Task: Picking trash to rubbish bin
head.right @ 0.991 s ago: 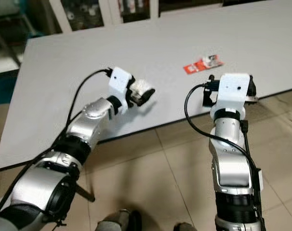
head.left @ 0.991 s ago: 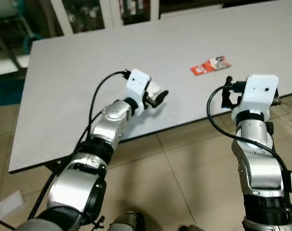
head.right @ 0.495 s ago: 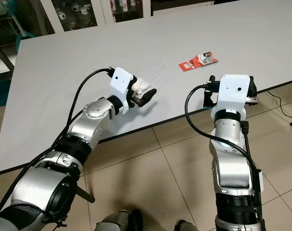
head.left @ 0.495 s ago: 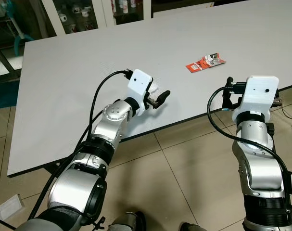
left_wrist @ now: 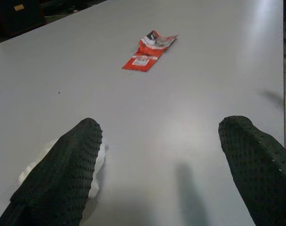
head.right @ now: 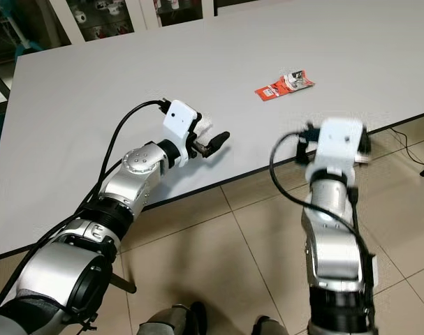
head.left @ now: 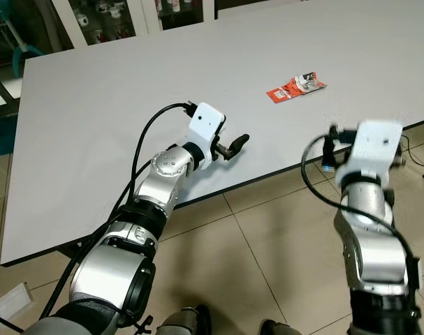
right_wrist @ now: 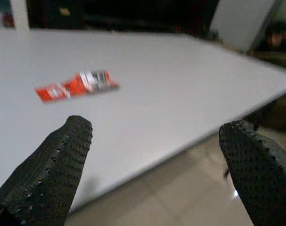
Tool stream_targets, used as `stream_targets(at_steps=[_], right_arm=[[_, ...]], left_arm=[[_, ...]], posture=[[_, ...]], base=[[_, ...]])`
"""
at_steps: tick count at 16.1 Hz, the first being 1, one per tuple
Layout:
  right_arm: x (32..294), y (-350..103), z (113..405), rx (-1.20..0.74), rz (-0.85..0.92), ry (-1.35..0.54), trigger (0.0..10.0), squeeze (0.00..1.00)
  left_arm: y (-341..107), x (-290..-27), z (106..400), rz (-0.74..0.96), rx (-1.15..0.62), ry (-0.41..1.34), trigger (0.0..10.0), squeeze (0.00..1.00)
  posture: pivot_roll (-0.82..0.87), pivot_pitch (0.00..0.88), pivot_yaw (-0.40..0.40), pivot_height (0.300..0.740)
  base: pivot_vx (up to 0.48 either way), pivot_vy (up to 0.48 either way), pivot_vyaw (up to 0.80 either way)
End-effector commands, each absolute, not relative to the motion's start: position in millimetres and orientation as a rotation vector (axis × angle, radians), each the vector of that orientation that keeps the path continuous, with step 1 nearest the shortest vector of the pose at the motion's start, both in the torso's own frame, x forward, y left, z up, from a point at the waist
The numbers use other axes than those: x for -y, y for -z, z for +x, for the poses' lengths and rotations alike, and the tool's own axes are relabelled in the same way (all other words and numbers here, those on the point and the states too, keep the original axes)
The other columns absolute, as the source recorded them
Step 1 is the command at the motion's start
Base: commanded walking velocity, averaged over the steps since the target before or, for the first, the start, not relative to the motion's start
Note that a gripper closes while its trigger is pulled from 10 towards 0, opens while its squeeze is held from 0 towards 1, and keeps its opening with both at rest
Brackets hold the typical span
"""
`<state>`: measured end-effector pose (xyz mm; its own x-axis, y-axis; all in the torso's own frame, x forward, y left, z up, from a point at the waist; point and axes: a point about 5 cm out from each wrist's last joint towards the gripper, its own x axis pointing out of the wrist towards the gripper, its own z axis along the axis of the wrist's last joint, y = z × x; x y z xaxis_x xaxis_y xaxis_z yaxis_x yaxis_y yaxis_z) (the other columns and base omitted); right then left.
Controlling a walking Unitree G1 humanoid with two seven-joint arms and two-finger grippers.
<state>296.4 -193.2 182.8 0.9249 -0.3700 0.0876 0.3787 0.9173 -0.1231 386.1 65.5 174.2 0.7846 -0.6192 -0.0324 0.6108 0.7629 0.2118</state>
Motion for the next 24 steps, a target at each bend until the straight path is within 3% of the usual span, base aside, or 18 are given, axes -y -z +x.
stream_targets(at_steps=[1, 4, 21, 22, 24], right_arm=[[197.7, -178.1, 292.4, 0.032, -0.106, 0.413, 10.0, 0.0], [205.7, -159.3, 278.0, -0.049, -0.03, 0.48, 10.0, 0.0], [207.9, -156.6, 273.8, -0.064, -0.022, 0.497, 10.0, 0.0], [172.4, -133.0, 240.9, -0.141, 0.004, 0.343, 10.0, 0.0], [157.5, -129.3, 226.6, -0.144, 0.02, 0.287, 10.0, 0.0]], left_arm=[[-180.3, -63.8, 388.4, 0.256, 0.057, 0.674, 10.0, 0.0], [-182.3, -66.2, 392.0, 0.281, 0.067, 0.61, 10.0, 0.0], [-181.4, -66.7, 392.3, 0.286, 0.068, 0.603, 10.0, 0.0], [-174.1, -66.6, 393.6, 0.341, 0.05, 0.551, 10.0, 0.0], [-171.2, -66.5, 393.9, 0.325, 0.042, 0.519, 10.0, 0.0]], posture=[[0.11, 0.19, 0.095, 0.74], [0.09, 0.213, 0.112, 0.74], [0.08, 0.217, 0.117, 0.74], [-0.01, 0.259, 0.152, 0.74], [-0.01, 0.258, 0.151, 0.74]], base=[[0.0, 0.0, 0.0], [0.0, 0.0, 0.0], [0.0, 0.0, 0.0], [0.0, 0.0, 0.0], [0.0, 0.0, 0.0]])
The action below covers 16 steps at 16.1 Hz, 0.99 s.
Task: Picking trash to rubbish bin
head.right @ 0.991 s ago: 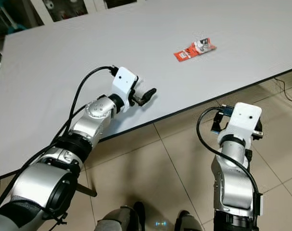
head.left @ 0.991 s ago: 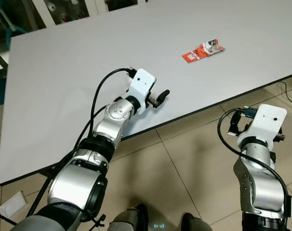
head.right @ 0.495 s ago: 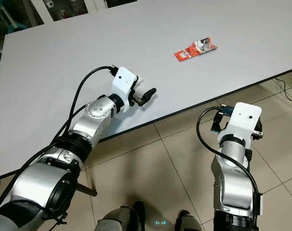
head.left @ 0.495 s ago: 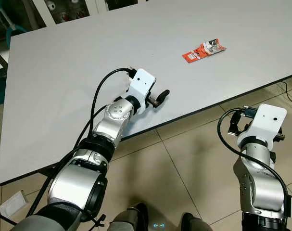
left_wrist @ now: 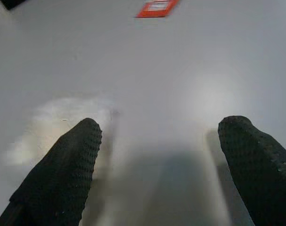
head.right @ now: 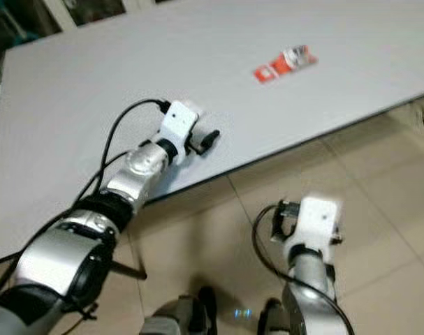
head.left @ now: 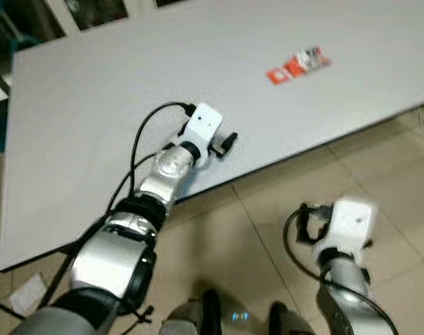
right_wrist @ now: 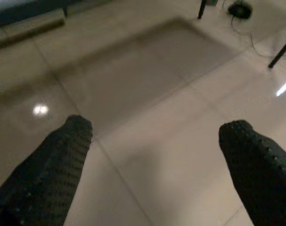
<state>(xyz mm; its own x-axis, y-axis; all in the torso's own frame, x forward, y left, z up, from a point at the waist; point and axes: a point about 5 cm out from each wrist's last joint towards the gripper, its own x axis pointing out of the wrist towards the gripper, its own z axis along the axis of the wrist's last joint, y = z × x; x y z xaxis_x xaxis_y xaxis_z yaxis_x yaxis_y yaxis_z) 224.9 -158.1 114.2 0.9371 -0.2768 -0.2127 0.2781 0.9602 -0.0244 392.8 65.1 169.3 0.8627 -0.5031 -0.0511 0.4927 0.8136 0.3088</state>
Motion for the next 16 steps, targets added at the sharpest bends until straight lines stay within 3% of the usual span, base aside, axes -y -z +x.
stream_targets(at_steps=[1, 16], right_arm=[[157.6, -136.5, 228.5, -0.098, 0.007, 0.286, 10.0, 0.0], [144.8, -160.4, 230.8, 0.037, -0.047, 0.192, 10.0, 0.0]], left_arm=[[-171.7, -67.2, 394.2, 0.28, 0.04, 0.504, 10.0, 0.0], [-181.6, -89.1, 402.9, 0.308, 0.083, 0.311, 10.0, 0.0]], posture=[[-0.01, 0.254, 0.147, 0.74], [-0.01, 0.242, 0.134, 0.74]], base=[[0.0, 0.0, 0.0], [0.0, 0.0, 0.0]])
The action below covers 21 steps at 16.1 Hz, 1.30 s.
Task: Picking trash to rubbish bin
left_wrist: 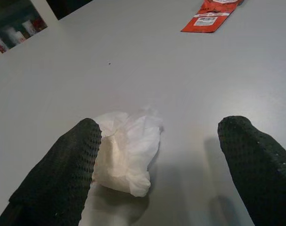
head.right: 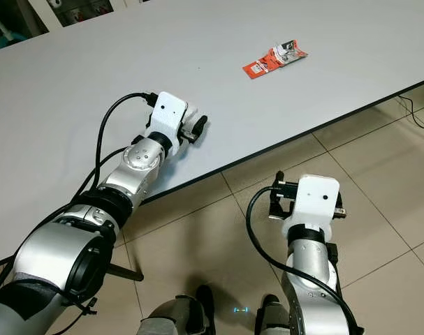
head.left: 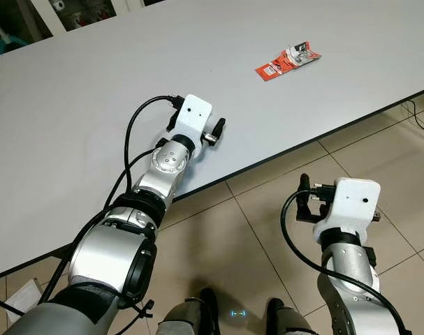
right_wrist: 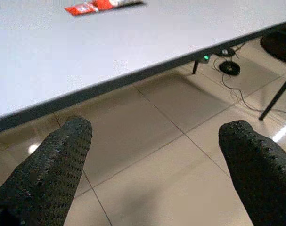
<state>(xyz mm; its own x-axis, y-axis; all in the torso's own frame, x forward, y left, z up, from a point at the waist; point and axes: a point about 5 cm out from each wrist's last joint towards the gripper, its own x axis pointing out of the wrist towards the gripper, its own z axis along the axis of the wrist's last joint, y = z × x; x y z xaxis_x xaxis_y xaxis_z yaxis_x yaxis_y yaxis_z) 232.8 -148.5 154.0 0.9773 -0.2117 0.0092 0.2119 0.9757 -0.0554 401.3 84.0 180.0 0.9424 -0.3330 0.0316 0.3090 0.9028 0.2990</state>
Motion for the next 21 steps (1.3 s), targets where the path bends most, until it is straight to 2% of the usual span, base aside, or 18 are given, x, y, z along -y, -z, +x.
stream_targets(at_steps=[1, 5, 13, 18, 21], right_arm=[[145.0, -163.9, 231.3, 0.06, -0.057, 0.188, 10.0, 0.0], [150.5, -171.3, 235.3, 0.125, -0.124, 0.188, 10.0, 0.0], [147.2, -175.6, 246.5, 0.163, -0.153, 0.146, 10.0, 0.0], [149.2, -188.2, 240.0, 0.26, -0.199, 0.177, 10.0, 0.0], [151.6, -187.1, 240.4, 0.254, -0.205, 0.187, 10.0, 0.0]], left_arm=[[-180.4, -91.1, 402.6, 0.272, 0.079, 0.304, 10.0, 0.0], [-176.5, -89.2, 399.0, 0.139, 0.091, 0.323, 10.0, 0.0], [-163.5, -96.9, 397.5, 0.156, 0.03, 0.29, 10.0, 0.0], [-186.2, -92.0, 401.0, 0.111, 0.139, 0.279, 10.0, 0.0], [-193.5, -87.0, 400.8, 0.103, 0.177, 0.315, 10.0, 0.0]], posture=[[-0.01, 0.235, 0.131, 0.74], [0.01, 0.189, 0.108, 0.74], [0.03, 0.143, 0.089, 0.74], [0.02, 0.127, 0.093, 0.74], [0.02, 0.125, 0.089, 0.74]], base=[[0.0, 0.0, 0.0], [0.0, 0.0, 0.0], [0.0, 0.0, 0.0], [0.0, 0.0, 0.0], [0.081, 0.0, 0.0]])
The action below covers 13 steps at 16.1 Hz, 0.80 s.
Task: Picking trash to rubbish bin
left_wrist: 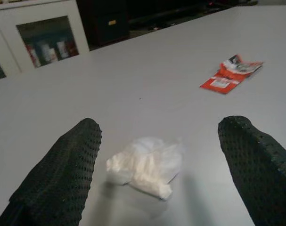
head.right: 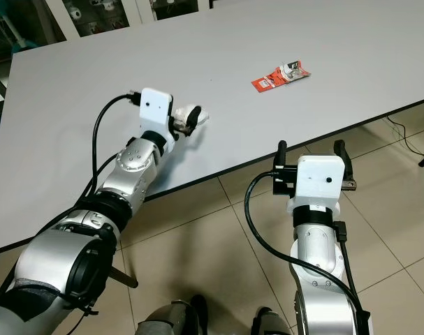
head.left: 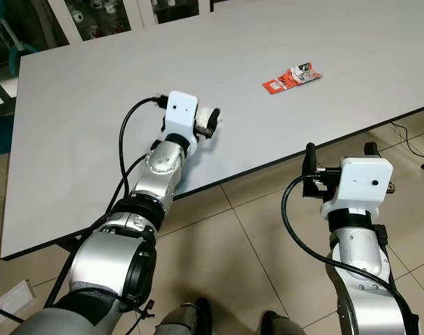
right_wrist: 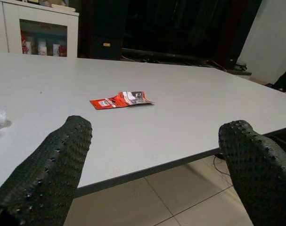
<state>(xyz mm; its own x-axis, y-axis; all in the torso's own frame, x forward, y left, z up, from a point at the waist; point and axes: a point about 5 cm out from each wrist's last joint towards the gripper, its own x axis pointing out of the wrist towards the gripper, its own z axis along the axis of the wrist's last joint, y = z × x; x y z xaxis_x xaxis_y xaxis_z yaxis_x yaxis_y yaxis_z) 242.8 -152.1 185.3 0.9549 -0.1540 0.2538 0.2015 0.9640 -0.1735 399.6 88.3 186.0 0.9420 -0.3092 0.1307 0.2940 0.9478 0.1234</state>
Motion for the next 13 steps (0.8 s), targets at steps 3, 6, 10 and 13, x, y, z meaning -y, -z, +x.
stream_targets(at_steps=[3, 6, 10, 13], right_arm=[[151.4, -186.7, 241.1, 0.259, -0.214, 0.185, 10.0, 0.0], [150.9, -186.7, 241.7, 0.259, -0.217, 0.187, 10.0, 0.0], [150.7, -186.6, 241.5, 0.258, -0.228, 0.186, 10.0, 0.0], [151.3, -180.8, 241.2, 0.23, -0.232, 0.182, 10.0, 0.0]], left_arm=[[-194.1, -84.3, 400.5, 0.109, 0.18, 0.328, 10.0, 0.0], [-193.0, -82.5, 399.9, 0.111, 0.176, 0.341, 10.0, 0.0], [-191.4, -81.3, 399.8, 0.117, 0.166, 0.338, 10.0, 0.0], [-187.9, -83.8, 399.7, 0.111, 0.151, 0.323, 10.0, 0.0]], posture=[[0.03, 0.124, 0.089, 0.74], [0.02, 0.125, 0.092, 0.74], [0.02, 0.126, 0.093, 0.74], [0.02, 0.126, 0.093, 0.74]], base=[[0.45, 0.0, 0.0], [0.48, 0.0, 0.0], [0.453, 0.0, 0.0], [0.094, 0.0, 0.0]])
